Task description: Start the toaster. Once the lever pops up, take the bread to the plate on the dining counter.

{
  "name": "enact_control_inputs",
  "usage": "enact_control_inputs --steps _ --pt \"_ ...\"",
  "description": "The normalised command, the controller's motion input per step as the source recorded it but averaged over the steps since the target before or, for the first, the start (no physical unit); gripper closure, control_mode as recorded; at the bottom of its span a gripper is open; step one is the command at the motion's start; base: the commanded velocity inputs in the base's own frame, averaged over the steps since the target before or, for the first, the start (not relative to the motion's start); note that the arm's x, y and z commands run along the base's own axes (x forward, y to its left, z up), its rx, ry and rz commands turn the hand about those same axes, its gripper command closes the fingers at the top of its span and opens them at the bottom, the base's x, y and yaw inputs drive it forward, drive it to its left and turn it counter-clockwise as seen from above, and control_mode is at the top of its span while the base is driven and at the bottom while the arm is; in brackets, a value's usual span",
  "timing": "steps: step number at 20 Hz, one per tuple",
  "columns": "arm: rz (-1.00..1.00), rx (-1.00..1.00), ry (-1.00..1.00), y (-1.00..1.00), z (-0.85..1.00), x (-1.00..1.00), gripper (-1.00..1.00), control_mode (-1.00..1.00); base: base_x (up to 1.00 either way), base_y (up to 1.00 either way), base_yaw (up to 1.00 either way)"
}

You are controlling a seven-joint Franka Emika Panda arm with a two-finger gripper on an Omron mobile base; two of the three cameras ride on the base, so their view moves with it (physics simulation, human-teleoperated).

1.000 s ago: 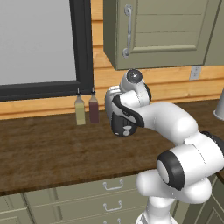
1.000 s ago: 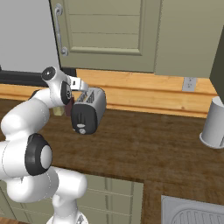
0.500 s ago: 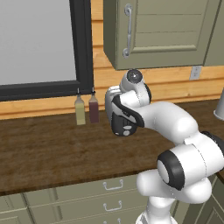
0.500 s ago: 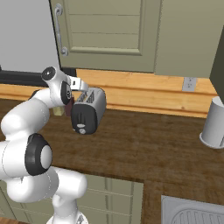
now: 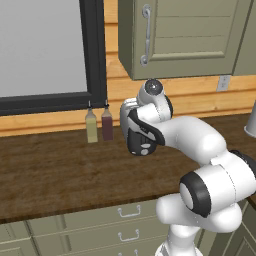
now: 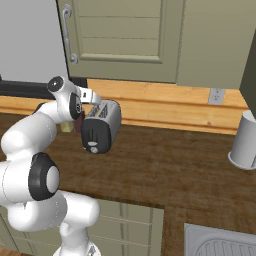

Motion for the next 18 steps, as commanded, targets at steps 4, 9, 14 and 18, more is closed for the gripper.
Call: enact_control_inputs --steps 4,9,14,18 --pt "0.0 0.0 0.0 0.0 0.0 0.0 -1.0 -1.0 0.0 0.0 0.0" --pt "0.0 0.0 0.0 0.0 0.0 0.0 -1.0 -1.0 0.0 0.0 0.0" --pt "0.0 0.0 0.01 0.0 0.0 0.0 -1.0 -1.0 0.0 0.0 0.0" --pt "0.0 0.0 0.0 0.0 0.0 0.0 -1.0 -1.0 0.0 0.0 0.0"
